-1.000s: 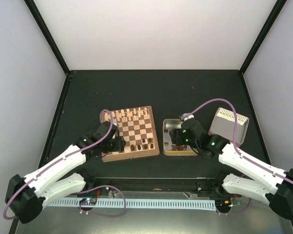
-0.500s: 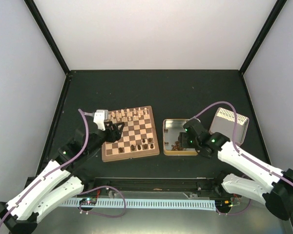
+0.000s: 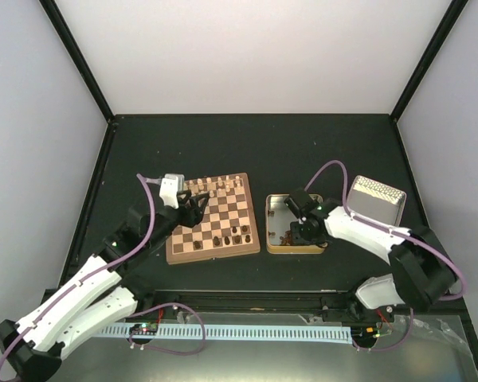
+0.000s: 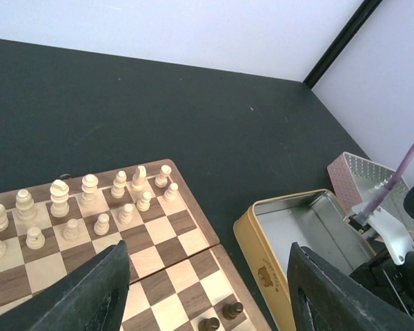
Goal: Set up the chess pieces on the board
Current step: Pick up the chess piece from the storage box.
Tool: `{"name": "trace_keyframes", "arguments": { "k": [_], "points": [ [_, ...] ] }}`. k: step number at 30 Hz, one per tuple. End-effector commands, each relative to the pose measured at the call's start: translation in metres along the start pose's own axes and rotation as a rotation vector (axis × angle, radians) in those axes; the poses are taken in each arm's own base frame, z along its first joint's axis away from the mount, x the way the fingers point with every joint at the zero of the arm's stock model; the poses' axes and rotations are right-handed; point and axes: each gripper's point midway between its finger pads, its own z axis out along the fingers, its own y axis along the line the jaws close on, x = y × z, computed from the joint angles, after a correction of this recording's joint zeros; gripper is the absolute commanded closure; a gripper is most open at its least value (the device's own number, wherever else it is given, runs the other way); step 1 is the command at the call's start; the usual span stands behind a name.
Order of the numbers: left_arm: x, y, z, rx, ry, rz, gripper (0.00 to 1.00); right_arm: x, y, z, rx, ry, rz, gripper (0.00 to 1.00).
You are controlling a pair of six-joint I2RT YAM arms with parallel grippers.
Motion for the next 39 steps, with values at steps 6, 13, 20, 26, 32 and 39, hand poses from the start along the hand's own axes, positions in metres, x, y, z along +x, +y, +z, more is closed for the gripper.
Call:
{"name": "trace_keyframes", "arguments": {
  "k": [6,13,20,26,32,39],
  "points": [
    [-0.007,-0.008,0.012,0.026,-0.019,0.043,0.38,-0.002,-0.002,0.017,-0.019,0.119,-0.057,0.76],
    [-0.006,-0.010,0.021,0.029,-0.002,0.039,0.38,-0.033,0.004,0.017,-0.023,0.032,-0.052,0.87],
    [-0.001,-0.012,0.030,0.031,0.035,0.029,0.39,-0.059,0.007,0.013,-0.016,-0.034,-0.028,0.91],
    [0.001,-0.007,0.030,0.008,0.040,0.017,0.39,-0.067,0.008,-0.003,-0.025,-0.077,-0.011,0.93],
    [-0.006,0.027,0.022,-0.181,0.020,-0.068,0.37,-0.085,0.034,-0.049,-0.151,-0.153,-0.017,0.94],
    [-0.021,0.075,-0.013,-0.343,-0.064,-0.191,0.37,-0.097,0.121,-0.089,-0.271,-0.204,-0.176,0.93]
  ]
}}
